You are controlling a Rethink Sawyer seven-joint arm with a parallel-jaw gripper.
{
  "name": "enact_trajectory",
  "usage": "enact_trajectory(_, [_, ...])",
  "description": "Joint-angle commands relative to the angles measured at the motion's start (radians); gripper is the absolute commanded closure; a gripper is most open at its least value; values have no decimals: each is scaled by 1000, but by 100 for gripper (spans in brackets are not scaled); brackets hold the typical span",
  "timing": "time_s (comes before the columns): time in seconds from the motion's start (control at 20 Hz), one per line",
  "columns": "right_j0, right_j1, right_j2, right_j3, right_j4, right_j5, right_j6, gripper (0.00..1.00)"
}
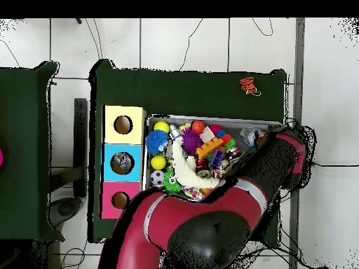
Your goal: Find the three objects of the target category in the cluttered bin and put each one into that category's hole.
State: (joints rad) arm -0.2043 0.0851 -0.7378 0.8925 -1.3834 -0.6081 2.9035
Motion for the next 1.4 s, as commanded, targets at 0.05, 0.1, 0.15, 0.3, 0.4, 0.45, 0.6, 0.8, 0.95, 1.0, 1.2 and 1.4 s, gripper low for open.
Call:
enact_trajectory(0.05, [22, 46, 92, -110, -84, -144, 75, 0])
enact_trajectory(0.1, [24, 49, 96, -113, -105, -183, 101, 0])
enact_trajectory(0.15, [27, 49, 102, -114, -128, -220, 121, 0])
enact_trajectory(0.3, [29, 46, 116, -112, -166, -283, 152, 0])
enact_trajectory(0.4, [29, 50, 122, -115, -177, -304, 164, 0])
enact_trajectory(0.45, [30, 51, 123, -115, -179, -317, 177, 0])
enact_trajectory(0.6, [39, 58, 116, -108, -188, -352, 235, 0])
enact_trajectory(0.8, [41, 81, 108, -105, -190, -375, 308, 0])
enact_trajectory(0.95, [65, 140, 47, -118, -246, -386, 434, 0])
enact_trajectory(1.0, [69, 154, 31, -117, -260, -392, 465, 0])
enact_trajectory(1.2, [86, 221, -36, -136, -306, -371, 576, 0])
enact_trajectory(1.4, [101, 282, -99, -152, -315, -276, 620, 0])
